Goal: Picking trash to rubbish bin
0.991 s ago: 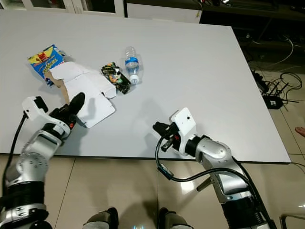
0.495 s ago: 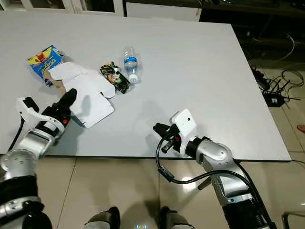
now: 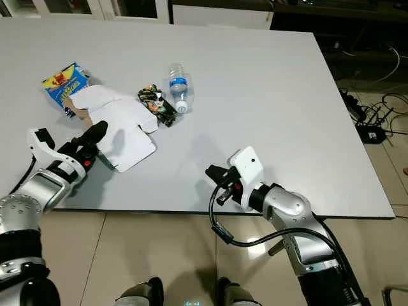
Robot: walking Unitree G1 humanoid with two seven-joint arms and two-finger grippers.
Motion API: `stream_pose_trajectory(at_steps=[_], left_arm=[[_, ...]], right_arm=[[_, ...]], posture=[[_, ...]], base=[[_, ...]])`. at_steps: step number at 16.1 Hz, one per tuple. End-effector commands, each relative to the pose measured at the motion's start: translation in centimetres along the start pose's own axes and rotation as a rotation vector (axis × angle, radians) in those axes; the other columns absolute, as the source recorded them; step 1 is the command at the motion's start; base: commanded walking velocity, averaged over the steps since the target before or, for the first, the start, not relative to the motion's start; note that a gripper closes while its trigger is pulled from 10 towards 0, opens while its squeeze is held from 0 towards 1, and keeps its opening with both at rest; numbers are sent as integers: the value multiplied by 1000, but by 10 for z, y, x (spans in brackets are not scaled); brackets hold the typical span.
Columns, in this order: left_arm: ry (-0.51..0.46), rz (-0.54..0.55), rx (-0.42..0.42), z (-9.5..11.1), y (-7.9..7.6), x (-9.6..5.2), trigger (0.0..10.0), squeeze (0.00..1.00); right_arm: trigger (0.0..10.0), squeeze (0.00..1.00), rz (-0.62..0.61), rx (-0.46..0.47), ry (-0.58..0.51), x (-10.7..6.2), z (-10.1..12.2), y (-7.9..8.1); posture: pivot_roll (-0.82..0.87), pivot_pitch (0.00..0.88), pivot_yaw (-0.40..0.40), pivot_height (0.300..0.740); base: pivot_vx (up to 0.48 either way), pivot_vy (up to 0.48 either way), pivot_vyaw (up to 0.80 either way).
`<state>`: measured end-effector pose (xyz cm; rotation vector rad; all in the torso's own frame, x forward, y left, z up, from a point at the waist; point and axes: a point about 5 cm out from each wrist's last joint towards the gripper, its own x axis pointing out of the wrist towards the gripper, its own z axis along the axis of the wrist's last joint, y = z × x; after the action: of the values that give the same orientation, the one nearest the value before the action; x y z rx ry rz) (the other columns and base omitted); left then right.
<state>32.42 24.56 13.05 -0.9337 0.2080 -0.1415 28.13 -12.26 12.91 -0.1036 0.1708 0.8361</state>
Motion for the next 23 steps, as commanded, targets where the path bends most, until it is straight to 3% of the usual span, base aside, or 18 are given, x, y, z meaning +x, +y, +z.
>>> stream_pose_trajectory(at_steps=[1,4,11,12,16,23], left_arm=[[272,231,-83,-59,48,-16,10000,0],[377,165,-75,-75,40,-14,10000,0],[376,82,-80,-84,21,5,10000,0],[363,39,-88,-86,16,10,0,0],[360,-2,-92,-89,7,17,0,0],[349,2,-93,-87,12,15,0,0]], right_arm=[[10000,0,4,1,-2,-1,1,3],[10000,0,4,5,-2,-1,0,3],[10000,0,1,6,-6,0,1,5],[10000,0,1,6,-7,0,1,5],[10000,0,-2,5,-8,-1,2,5],[10000,0,-4,1,-7,-1,2,4]], posture=[[-111,218,-48,740],[-111,221,-44,740],[-119,221,-43,740],[-119,221,-43,740],[-119,221,-43,740],[-131,221,-45,740]], base=[[0,0,0],[0,0,0],[0,0,0],[0,0,0],[0,0,0],[0,0,0]])
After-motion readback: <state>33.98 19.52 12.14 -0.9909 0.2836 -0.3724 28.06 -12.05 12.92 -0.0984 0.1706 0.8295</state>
